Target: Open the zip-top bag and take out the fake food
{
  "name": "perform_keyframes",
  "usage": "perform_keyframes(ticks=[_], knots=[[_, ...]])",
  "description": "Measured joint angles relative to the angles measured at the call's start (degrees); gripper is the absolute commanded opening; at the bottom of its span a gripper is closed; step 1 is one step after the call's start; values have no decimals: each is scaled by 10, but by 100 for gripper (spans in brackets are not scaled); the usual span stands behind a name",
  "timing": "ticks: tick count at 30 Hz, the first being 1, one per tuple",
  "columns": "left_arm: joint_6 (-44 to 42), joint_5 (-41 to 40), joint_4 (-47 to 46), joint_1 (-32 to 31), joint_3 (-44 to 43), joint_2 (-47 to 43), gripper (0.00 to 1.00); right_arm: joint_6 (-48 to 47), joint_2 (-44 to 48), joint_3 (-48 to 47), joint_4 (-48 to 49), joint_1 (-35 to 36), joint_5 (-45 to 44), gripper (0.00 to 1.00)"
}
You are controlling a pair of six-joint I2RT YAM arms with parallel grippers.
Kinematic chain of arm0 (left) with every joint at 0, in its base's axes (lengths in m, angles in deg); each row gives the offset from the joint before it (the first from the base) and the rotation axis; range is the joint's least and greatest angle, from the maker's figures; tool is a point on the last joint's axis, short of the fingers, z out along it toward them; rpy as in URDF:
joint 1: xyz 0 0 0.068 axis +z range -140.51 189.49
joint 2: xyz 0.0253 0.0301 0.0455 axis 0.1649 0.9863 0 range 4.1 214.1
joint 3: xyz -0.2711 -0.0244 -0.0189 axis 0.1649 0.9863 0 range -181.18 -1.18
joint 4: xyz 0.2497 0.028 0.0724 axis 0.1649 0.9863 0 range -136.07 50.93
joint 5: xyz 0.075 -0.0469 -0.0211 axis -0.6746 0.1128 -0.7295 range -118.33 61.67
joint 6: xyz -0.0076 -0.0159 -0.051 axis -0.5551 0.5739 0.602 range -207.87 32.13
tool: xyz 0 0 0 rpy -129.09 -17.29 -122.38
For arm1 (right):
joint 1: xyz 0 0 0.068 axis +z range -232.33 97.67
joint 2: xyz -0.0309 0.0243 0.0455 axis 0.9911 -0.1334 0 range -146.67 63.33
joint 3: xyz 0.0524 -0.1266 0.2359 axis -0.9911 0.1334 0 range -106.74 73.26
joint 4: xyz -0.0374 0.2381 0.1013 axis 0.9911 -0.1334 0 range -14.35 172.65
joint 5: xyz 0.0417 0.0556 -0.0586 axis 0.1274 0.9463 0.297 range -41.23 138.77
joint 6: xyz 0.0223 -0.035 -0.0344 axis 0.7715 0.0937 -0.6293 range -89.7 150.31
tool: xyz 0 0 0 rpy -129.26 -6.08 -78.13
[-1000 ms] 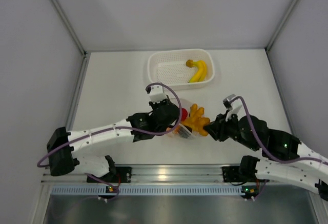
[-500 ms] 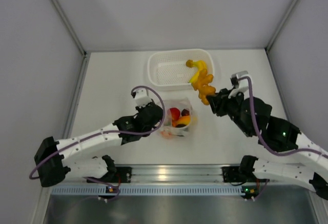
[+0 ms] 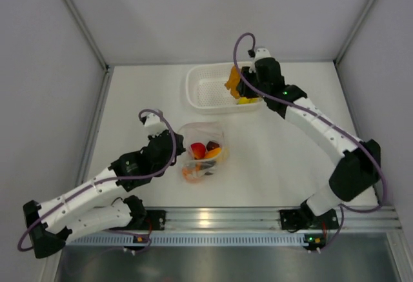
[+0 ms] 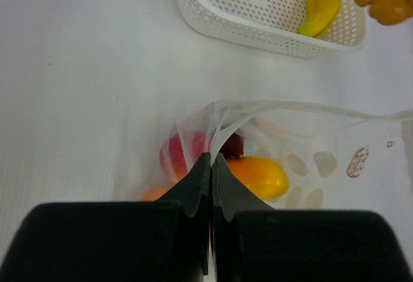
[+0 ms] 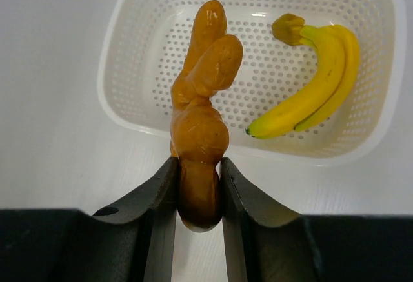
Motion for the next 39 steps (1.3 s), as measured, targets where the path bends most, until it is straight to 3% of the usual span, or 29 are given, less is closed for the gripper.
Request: perform_keyframes(ticks=[7,13,30,34,35,37,39], knots=[[-28,25,24,0,-10,-27,0,13,-227,-151,24,-16,22,0],[-38,49,30,0,-16,-26,0,49,-361,-250,35,-16,-14,0],[-47,65,32,0,-7,-36,0,92,-522,-407,88,-24,-96,1],[-49,65,32,0,-2,-40,0,98,-511,-362,127,-27,-78,13],[-49,65,32,0,-2,-40,0,99,-506,-344,136,-27,-72,25],[-50,66,32,0,-2,-40,0,103,-503,-319,142,-27,-57,31],[-51,68,32,0,-2,-40,0,102,-503,-312,141,-26,-43,52]])
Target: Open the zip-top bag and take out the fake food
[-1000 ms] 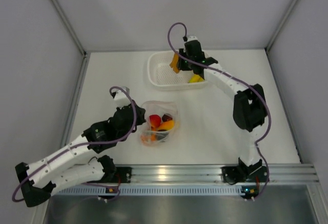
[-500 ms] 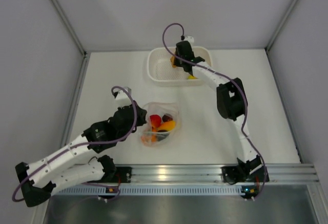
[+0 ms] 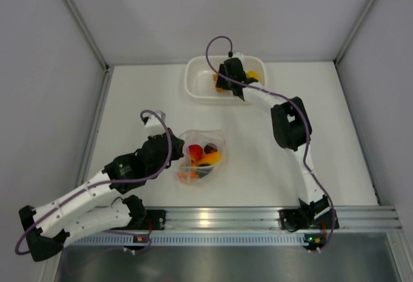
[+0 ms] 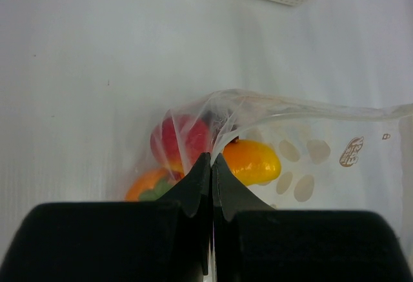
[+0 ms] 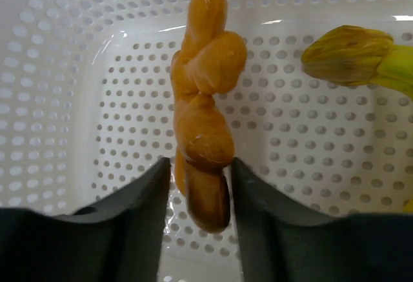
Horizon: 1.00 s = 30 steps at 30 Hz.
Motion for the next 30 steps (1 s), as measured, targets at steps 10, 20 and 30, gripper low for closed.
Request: perform_keyframes(ticks=[10,20,30], knots=[[-4,26,3,0,-33,46,0,-42,67,8,-53,-2,32,97],[30,17,1,0,-124,138,0,-72,467,298,-72,-71,158,86],[141,-83,-15,-62,-131,173,0,-35,815,515,-108,-50,315,62]])
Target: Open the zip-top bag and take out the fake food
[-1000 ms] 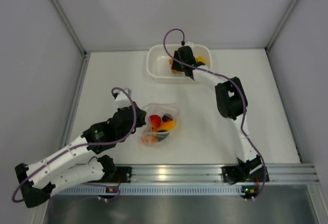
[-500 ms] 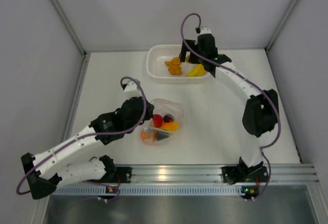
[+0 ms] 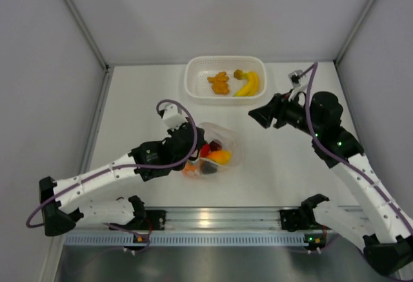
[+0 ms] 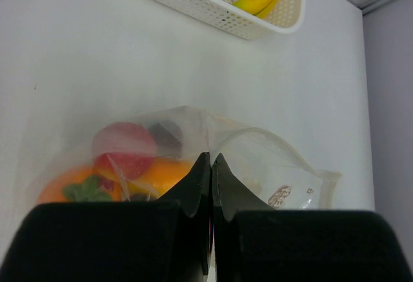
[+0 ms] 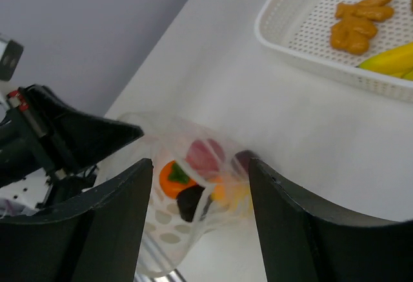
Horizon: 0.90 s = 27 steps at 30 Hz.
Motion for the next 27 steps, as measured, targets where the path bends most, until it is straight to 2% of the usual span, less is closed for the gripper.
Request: perform_keyframes(ticks=[4,8,12,18,22,27], knots=[[54,-74,-4,-51,-11,14,0,27,78,44,-11,35,24,57],[107,-122,-10,-76,-17,35,0,55,92,66,-10,80,20,50],[162,-150,-14,-83,-24,72,0,80,37,74,-9,153,-39,50],[229,-157,-18,-97,-21,100,0,124,-53,92,-18,238,-212,44],[233,-157,-19,-100,-14,99,0,140,-105,85,-19,282,-302,47],[209,-150,-21,-100,-14,99,0,145,-184,61,-10,339,-342,50]])
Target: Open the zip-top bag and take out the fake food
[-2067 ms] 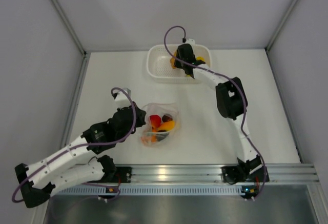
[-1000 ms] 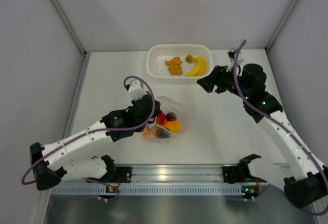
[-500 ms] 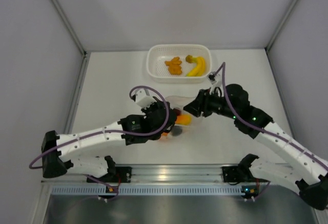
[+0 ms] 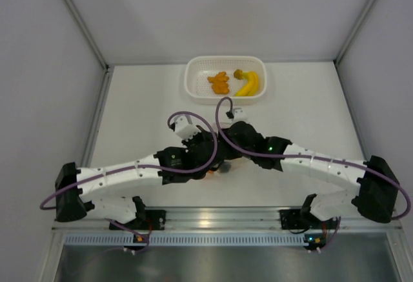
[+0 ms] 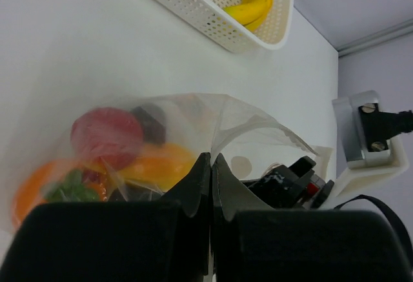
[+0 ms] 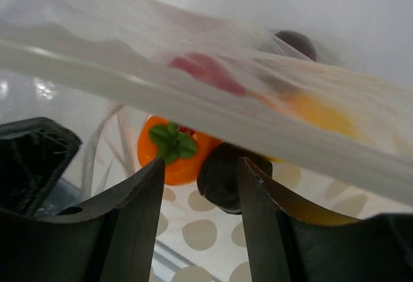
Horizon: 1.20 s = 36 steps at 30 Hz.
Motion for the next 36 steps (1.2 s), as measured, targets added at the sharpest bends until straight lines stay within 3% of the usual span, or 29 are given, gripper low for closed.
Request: perform_keyframes(ticks=[5,13,28,30,34,36], knots=[[-11,11,0,1,36,-7,0,6,-52,5,2,30,-37,55],[12,54,-2,-22,103,-13,0,10,-71,92,72,71,-63,57],[7,67,-3,-34,119,-30,0,46,-104,139,139,81,-96,65],[5,67,-3,-35,120,-30,0,54,-111,139,139,85,-100,64],[3,65,-4,-35,128,-34,0,60,-113,139,136,95,-105,46],[1,62,-4,-35,133,-39,0,60,-109,139,129,103,-111,43]])
